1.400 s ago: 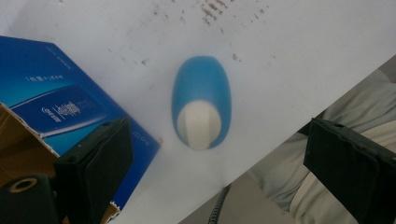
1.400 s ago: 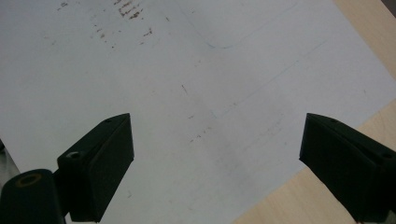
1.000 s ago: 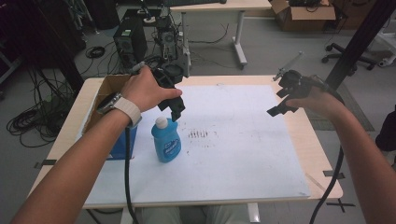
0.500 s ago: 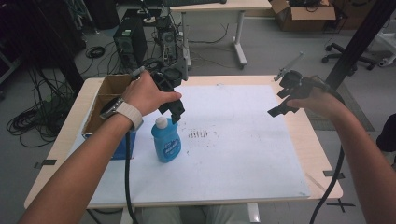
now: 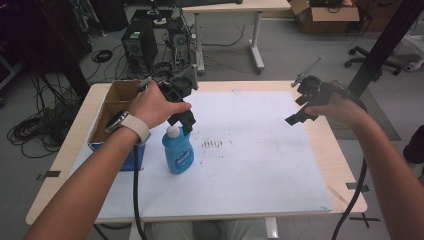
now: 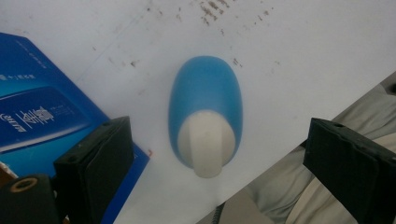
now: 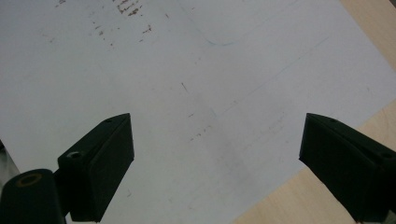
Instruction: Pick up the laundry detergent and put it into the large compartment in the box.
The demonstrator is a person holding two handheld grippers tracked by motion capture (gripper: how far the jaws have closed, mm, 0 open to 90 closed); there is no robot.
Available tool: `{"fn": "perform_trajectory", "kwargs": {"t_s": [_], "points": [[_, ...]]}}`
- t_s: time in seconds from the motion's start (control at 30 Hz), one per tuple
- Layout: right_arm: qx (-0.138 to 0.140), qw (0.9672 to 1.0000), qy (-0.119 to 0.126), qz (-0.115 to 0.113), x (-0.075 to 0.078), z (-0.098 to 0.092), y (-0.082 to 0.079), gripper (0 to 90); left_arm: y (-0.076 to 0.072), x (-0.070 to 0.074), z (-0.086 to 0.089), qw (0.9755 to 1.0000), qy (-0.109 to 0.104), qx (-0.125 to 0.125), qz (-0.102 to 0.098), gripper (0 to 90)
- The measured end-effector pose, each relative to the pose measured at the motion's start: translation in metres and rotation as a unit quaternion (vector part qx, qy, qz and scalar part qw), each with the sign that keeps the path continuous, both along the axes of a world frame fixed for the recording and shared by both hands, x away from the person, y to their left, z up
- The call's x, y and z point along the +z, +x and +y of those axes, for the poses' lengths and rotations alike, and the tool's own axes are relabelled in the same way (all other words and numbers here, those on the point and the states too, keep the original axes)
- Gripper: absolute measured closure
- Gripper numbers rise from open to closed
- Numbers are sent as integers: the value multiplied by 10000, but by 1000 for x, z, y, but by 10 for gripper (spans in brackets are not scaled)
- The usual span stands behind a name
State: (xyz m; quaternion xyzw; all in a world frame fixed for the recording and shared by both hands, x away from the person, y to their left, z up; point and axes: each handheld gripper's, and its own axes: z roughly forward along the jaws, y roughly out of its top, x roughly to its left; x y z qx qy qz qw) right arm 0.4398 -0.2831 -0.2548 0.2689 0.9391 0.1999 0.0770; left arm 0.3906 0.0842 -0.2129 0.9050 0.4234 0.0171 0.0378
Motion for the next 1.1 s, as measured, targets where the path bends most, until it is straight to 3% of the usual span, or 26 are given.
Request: {"fn": "perform_trajectory", "kwargs": {"t_s": [1.1], "points": [[69, 10000, -23, 44, -5, 8, 0, 100, 0, -47, 3, 9999, -22, 96, 103, 86]]}}
